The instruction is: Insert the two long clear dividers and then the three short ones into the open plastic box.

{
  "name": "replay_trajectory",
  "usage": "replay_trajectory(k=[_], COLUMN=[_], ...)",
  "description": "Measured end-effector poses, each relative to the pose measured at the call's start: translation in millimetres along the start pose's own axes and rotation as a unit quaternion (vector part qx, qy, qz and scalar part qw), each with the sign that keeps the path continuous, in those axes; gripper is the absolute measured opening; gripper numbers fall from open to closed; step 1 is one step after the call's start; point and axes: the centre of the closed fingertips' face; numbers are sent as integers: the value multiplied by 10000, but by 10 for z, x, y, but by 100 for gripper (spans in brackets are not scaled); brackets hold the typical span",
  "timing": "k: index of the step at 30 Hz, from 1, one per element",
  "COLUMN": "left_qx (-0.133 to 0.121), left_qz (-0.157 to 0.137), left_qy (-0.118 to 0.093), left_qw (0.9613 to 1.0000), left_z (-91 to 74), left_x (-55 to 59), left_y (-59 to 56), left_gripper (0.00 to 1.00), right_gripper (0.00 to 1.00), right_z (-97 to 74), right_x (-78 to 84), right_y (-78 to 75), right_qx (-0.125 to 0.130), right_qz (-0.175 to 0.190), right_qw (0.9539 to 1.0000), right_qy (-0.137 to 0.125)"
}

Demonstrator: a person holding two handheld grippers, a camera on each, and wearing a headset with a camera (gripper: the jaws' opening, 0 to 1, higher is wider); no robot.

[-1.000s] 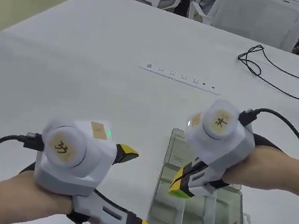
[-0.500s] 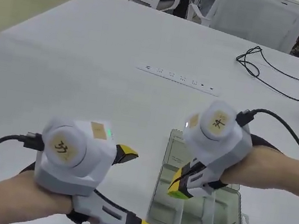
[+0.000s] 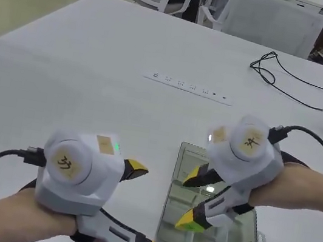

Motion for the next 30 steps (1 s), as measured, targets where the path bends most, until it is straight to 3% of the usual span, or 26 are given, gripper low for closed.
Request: replay_trajectory(k=[2, 11, 15, 19, 26, 30], left_qx=[14, 62, 62, 33, 41, 59], left_qz=[3, 27, 46, 61, 79, 83], left_qy=[-2, 32, 30, 32, 39, 59], left_qw=[10000, 10000, 10000, 10000, 10000, 9999], left_z=[10, 36, 51, 57, 88, 121], left_x=[-5, -12, -34, -50, -90, -96], left_y=[-3, -15, -16, 5, 11, 6], left_gripper=[94, 95, 96, 96, 96, 96], right_gripper=[60, 100, 100, 100, 100, 100], right_z=[-21, -166, -276, -441, -666, -829], right_x=[-5, 22, 116, 259, 710, 961], right_y=[11, -49, -67, -119, -177, -173], right_qx=[-20, 355, 460, 725, 1066, 1273], right_qz=[135, 356, 520, 828, 1283, 1608], right_qw=[9998, 9961, 9948, 9899, 9833, 9763], right_qy=[-145, -725, -748, -893, -727, -687])
Point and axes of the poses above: the centre of the closed fingertips' face, and the gripper's own axes: z roughly forward along the fingers, y roughly to its left, x roughly out of its underside, and after that the axes turned 11 degrees about x, right-handed
